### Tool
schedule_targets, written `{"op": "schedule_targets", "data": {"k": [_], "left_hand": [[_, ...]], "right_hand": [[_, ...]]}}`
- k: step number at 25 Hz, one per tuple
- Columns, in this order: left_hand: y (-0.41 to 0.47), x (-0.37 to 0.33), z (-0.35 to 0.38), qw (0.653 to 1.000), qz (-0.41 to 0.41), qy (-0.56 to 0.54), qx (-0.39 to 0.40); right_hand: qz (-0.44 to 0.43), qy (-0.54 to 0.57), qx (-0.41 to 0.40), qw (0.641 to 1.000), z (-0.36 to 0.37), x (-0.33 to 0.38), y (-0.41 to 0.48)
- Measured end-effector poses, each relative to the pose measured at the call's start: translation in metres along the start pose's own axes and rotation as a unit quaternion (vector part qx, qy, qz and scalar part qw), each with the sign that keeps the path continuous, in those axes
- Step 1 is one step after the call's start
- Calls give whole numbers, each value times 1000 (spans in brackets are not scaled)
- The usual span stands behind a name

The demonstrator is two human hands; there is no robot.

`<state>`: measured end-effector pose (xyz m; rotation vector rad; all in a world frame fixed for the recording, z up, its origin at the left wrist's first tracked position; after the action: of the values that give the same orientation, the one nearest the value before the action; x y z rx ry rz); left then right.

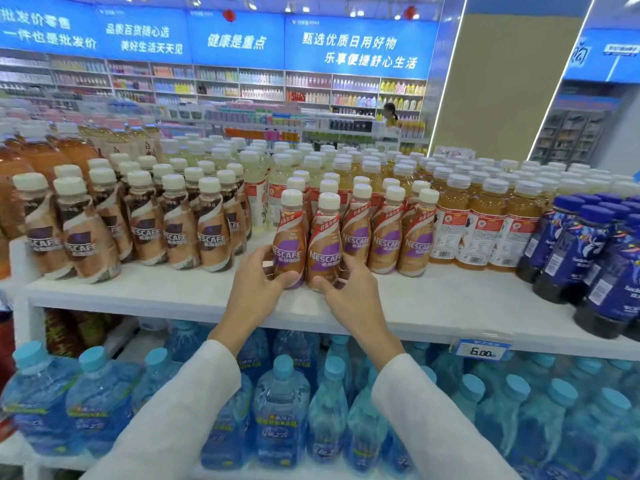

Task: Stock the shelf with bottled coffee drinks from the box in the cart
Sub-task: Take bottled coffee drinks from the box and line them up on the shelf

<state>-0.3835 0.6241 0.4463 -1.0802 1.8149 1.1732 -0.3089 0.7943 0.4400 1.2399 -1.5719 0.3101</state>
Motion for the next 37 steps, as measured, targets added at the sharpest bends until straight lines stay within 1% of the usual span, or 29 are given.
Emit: {"op": "schedule_targets", "data": {"k": [8,14,27,32,35,37], "left_hand": [[11,4,1,999,17,38,1],[14,7,2,999,12,52,4],[14,12,6,996,21,86,4],[11,10,8,995,13,95,-4],[4,6,7,994,13,104,-7],[-5,3,4,993,11,120,-14]], "right_hand": [[2,-23,-5,1000,6,2,11],[18,-21,-23,999,9,1,12],[16,-24,-47,998,11,-3,11],[18,-18,-40,999,11,-3,11],[24,-20,-11,999,6,1,6],[12,-30,3,999,0,5,-4]]}}
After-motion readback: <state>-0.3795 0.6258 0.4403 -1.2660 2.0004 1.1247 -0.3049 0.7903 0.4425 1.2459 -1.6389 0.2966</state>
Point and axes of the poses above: each hand's wrist, its own y-axis towards the middle knuckle, its own z-axis out of the palm, x = y × z, the point moved 5 cm from there along y, towards the middle knuckle
